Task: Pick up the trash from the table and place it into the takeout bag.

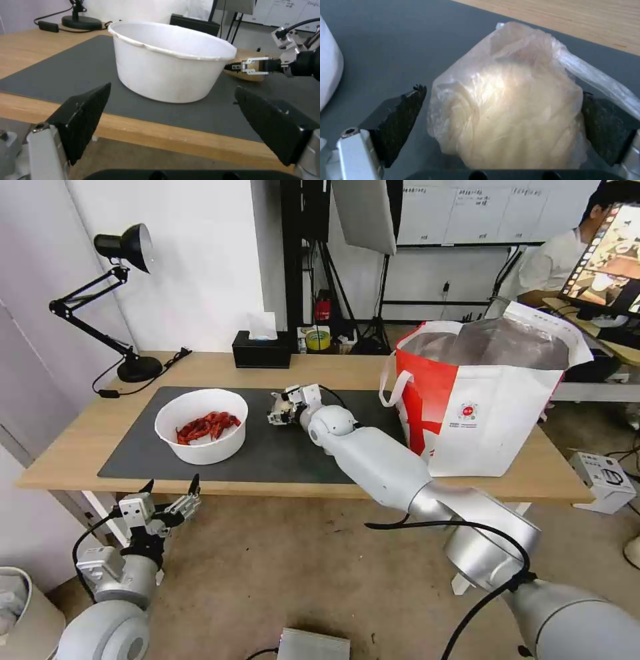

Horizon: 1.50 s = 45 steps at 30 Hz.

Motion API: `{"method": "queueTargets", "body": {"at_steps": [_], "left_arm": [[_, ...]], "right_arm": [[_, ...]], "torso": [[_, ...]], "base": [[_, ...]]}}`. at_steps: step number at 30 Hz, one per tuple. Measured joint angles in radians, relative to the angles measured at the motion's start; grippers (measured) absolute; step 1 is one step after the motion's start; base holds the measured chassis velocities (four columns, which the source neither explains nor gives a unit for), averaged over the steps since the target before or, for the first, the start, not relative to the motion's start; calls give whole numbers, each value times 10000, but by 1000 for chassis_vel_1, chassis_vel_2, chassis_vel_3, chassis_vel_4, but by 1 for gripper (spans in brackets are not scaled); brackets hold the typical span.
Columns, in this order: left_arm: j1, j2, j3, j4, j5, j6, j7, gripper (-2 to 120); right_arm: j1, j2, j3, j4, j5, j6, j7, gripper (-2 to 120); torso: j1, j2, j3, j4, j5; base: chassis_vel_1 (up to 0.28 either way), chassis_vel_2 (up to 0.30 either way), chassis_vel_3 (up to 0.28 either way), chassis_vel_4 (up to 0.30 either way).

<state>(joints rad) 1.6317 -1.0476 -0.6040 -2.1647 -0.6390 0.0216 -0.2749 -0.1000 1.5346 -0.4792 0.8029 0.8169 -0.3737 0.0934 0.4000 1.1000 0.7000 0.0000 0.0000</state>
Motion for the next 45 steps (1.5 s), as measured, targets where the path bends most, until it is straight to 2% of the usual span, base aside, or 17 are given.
{"method": "queueTargets", "body": {"at_steps": [6,8,10,12,14,17,22,24,25,28,33,35,38,39,42,43,45], "left_arm": [[20,0,-6,-58,5,-7,2,100],[56,-6,-20,-90,10,-10,3,100],[82,-21,-29,-98,19,-15,4,100],[155,-65,-45,-101,47,-64,13,100],[181,-76,-52,-100,64,-118,22,100],[237,-95,-70,-135,80,-183,35,100],[269,-116,-80,-208,86,-185,35,100],[316,-140,-81,-266,112,-185,35,100],[316,-140,-81,-266,112,-185,35,100],[373,-157,-82,-337,151,-185,34,100],[410,-159,-82,-382,163,-186,30,100],[448,-159,-87,-433,183,-185,29,100],[561,-161,-130,-543,214,-185,14,100],[561,-161,-130,-543,214,-185,14,100],[725,-168,-204,-654,226,-185,12,100],[725,-168,-204,-654,226,-185,12,100],[810,-169,-248,-717,232,-185,11,100]], "right_arm": [[-40,-104,-7,138,28,-222,64,95],[-132,-229,31,407,196,-523,201,84],[-180,-289,39,541,260,-607,267,81],[-261,-440,43,779,356,-702,391,70],[-281,-508,43,852,397,-713,428,65],[-323,-731,40,1056,537,-734,538,51],[-443,-984,37,1369,677,-739,672,37],[-607,-1216,88,1764,776,-613,746,26],[-607,-1216,88,1764,776,-613,746,26],[-913,-1729,222,2723,807,-238,935,12],[-1081,-2105,273,3346,768,-43,1099,7],[-1240,-2270,420,3720,685,0,1241,7],[-1875,-3271,1055,5765,447,58,1533,7],[-1875,-3271,1055,5765,447,58,1533,7],[-2473,-4278,1846,7636,261,73,1644,7],[-2473,-4278,1846,7636,261,73,1644,7],[-2796,-4923,2280,8676,208,77,1681,7]], "torso": [[0,0,0,0,0],[0,0,0,-1,1],[0,0,0,-1,1],[0,0,-1,0,1],[0,0,-1,0,2],[0,0,-1,1,2],[0,0,-1,0,2],[0,0,0,0,2],[0,0,0,0,2],[0,0,0,0,2],[-1,0,0,-4,1],[2,-1,1,6,2],[0,0,-1,-2,0],[0,0,-1,-2,0],[-1,0,-1,-2,5],[-1,0,-1,-2,5],[0,0,0,0,3]], "base": [[0,0,0,0],[0,0,0,0],[0,0,0,0],[0,0,0,0],[0,0,0,0],[0,0,0,0],[0,0,0,0],[0,0,0,0],[0,0,0,0],[0,0,0,0],[0,0,0,0],[0,0,0,0],[0,0,0,0],[0,0,0,0],[0,0,0,0],[0,0,0,0],[0,0,0,0]]}}
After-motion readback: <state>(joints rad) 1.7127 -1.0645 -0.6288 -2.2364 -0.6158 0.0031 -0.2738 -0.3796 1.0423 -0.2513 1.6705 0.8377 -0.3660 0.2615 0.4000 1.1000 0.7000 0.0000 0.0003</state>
